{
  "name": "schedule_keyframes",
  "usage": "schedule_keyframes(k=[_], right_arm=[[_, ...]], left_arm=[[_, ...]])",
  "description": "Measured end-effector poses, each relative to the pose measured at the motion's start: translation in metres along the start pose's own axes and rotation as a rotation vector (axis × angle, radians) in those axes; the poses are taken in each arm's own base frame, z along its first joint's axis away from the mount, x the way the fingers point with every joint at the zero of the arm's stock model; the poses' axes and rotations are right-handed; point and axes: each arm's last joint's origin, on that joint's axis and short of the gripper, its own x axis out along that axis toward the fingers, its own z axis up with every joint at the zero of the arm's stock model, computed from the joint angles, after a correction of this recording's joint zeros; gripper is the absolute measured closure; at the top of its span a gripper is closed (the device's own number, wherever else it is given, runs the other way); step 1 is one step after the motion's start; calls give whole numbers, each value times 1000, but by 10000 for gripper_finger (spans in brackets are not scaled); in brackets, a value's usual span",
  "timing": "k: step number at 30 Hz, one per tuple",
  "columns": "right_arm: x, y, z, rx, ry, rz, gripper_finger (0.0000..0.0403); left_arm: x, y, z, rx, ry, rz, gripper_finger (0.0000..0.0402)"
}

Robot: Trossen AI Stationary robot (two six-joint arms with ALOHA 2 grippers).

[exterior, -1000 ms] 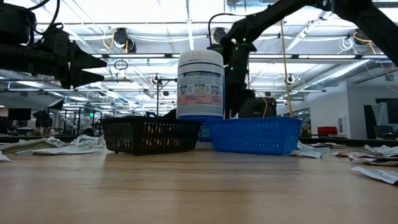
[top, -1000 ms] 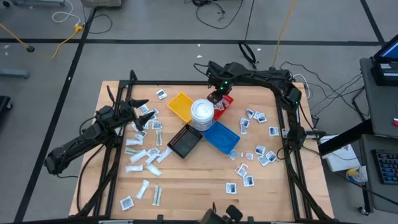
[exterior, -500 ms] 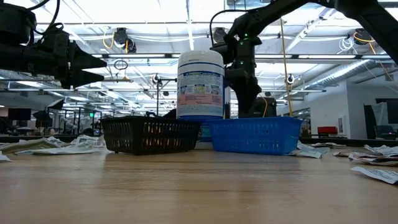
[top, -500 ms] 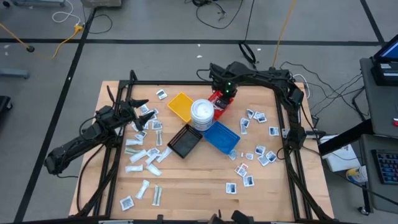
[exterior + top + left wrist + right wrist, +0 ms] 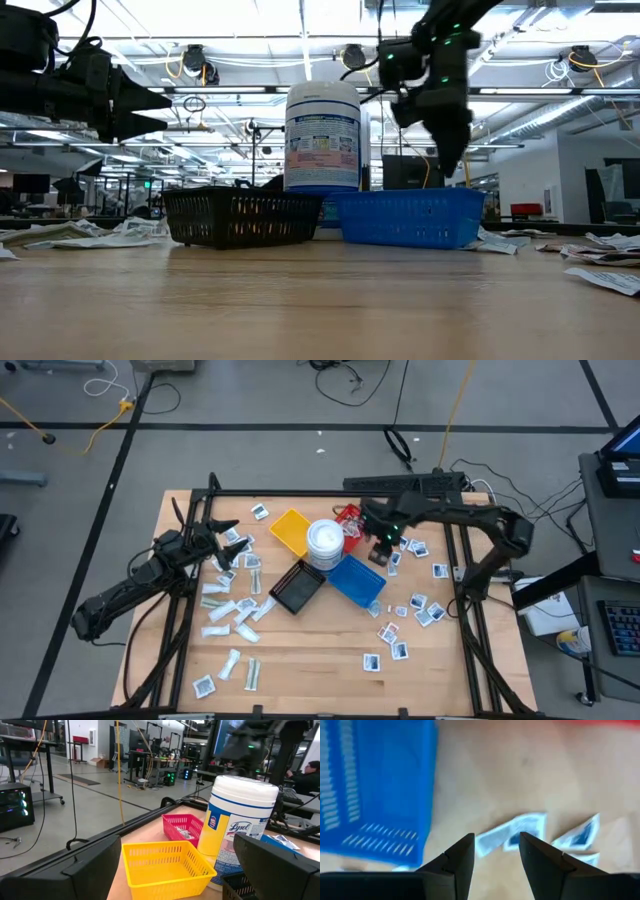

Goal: Pick & Place First Aid Supplies
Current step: Put the ointment pack into the red bin

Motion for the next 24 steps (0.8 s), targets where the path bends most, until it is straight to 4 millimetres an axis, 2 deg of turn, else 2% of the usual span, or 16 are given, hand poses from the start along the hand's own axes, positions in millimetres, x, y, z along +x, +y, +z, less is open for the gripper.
schedule_keyframes(k=[6,12,17,24], right_arm=[[2,27,-38,-33,3,14,253],[3,50,-66,-45,12,24,256],[2,67,-80,-71,22,31,257],[3,84,-89,-94,31,36,257]], left_arm=[[0,0,0,0,0,-1,9],[0,0,0,0,0,0,9],[0,0,0,0,0,0,9],[0,0,0,0,0,0,9]])
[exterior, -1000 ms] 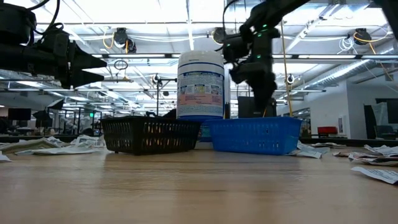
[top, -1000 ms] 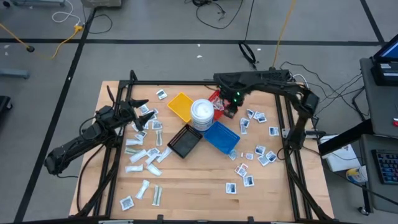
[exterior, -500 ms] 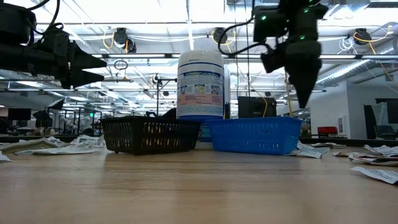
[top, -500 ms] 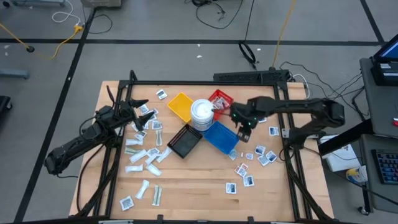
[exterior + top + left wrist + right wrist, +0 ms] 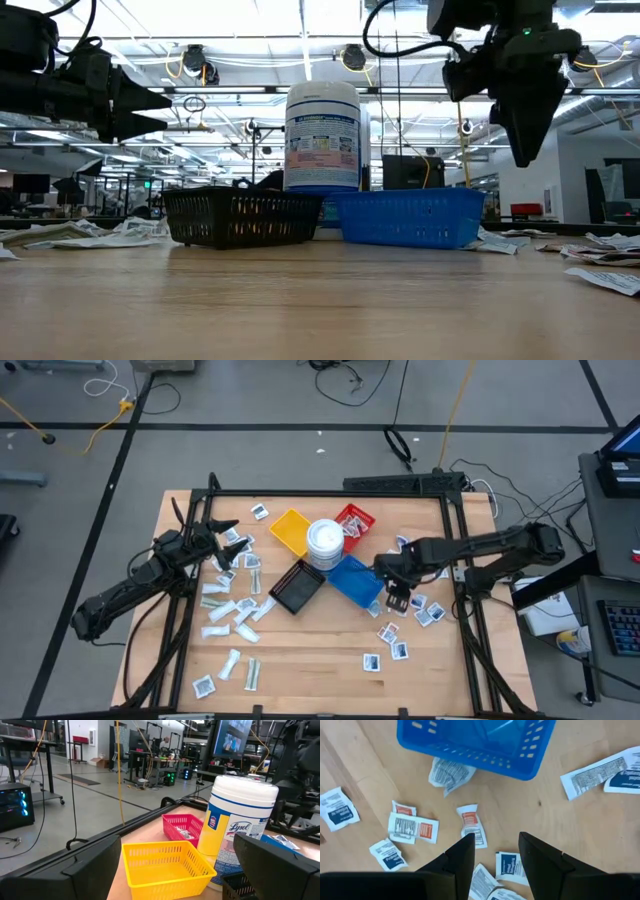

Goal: Pick & Place First Aid Supplies
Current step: Put the ointment pack into the red bin

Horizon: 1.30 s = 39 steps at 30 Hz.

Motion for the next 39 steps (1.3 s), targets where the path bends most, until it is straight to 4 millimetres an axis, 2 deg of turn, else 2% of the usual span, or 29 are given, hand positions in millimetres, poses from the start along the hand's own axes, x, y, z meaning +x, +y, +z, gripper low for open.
schedule_keyframes(k=[12,31,35,39], right_arm=[[36,17,-22,23,-1,13,257],[89,23,-36,-12,83,-29,257],[92,23,-36,-12,81,-32,262],[92,23,-35,-14,60,-43,290]], left_arm=[[0,0,0,0,0,0,9],[0,0,0,0,0,0,9],[0,0,0,0,0,0,9],[0,0,0,0,0,0,9]])
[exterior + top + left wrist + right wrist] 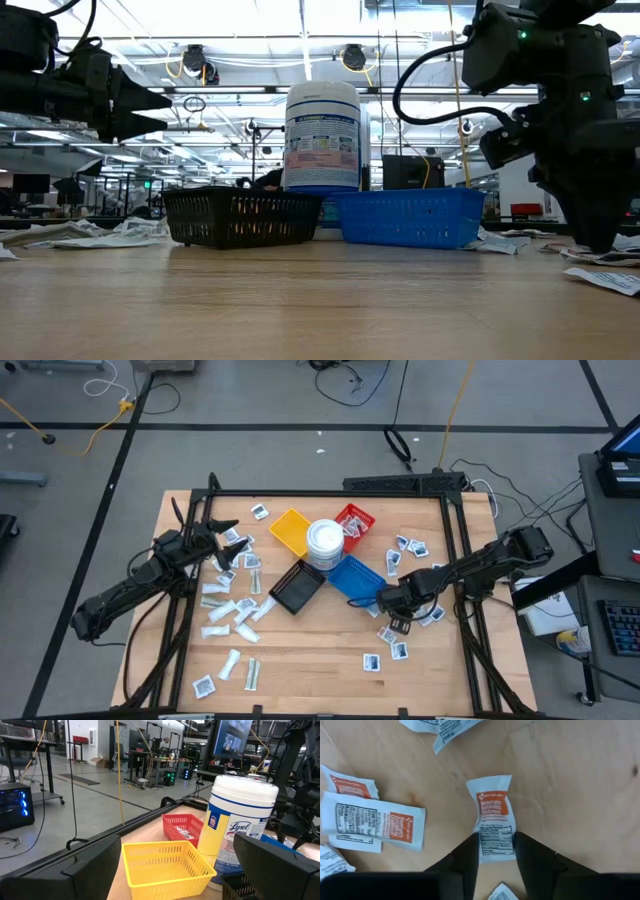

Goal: Pick & Place First Aid Supplies
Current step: Put the ointment pack into the red bin

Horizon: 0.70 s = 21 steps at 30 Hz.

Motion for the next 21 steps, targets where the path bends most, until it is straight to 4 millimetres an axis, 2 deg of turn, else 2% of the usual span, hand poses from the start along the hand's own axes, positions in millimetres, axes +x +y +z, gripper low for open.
schedule_keyframes(k=[8,15,21], right_arm=[[0,0,0,-63,-2,1,395],[-1,0,0,-54,2,-2,400],[-16,-2,-3,-8,17,-16,402]], left_arm=[[0,0,0,0,0,0,9],[0,0,0,0,0,0,9],[0,0,0,0,-1,0,9]])
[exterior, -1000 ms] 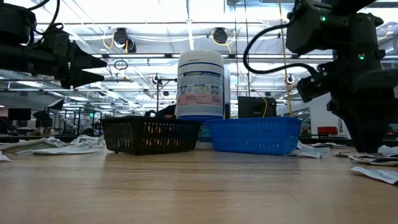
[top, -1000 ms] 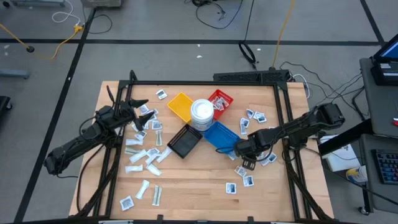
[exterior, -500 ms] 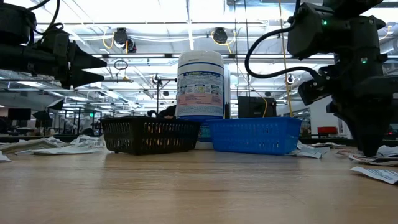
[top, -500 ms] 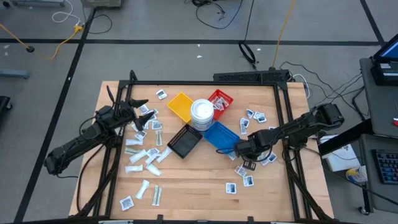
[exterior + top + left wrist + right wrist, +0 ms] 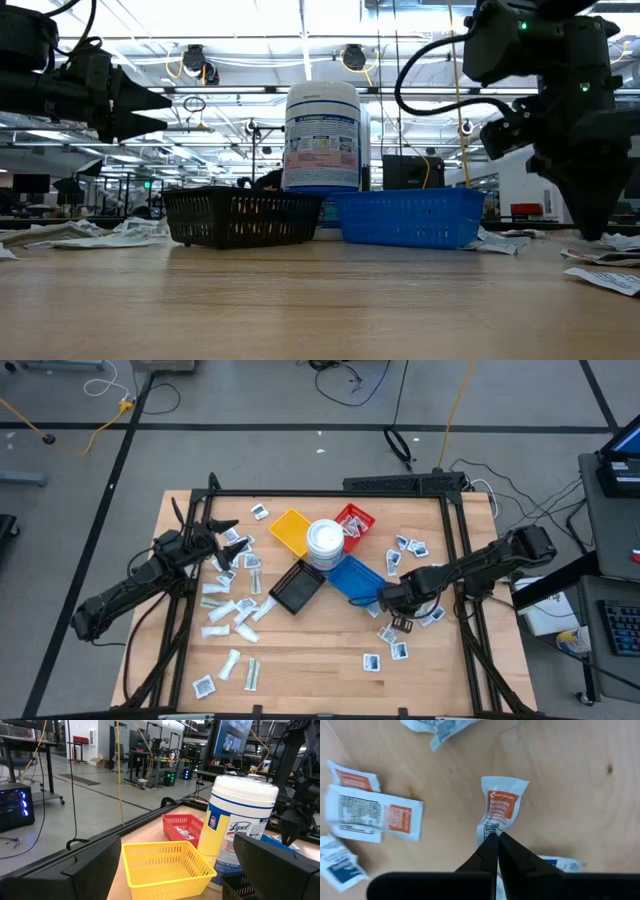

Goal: Pick & Place First Aid Supplies
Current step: Put the ointment pack into the red bin

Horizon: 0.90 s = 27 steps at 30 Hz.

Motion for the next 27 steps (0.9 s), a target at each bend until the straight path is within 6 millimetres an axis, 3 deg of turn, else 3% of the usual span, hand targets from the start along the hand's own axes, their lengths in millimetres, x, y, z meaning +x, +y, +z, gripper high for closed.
schedule_keyframes(k=[9,21,27], right_arm=[[-30,-7,-3,71,25,-18,402],[-84,-20,3,135,84,-62,403],[-98,-28,8,246,87,-66,403]], left_arm=[[0,0,0,0,0,0,9],[0,0,0,0,0,0,9],[0,0,0,0,0,-1,9]])
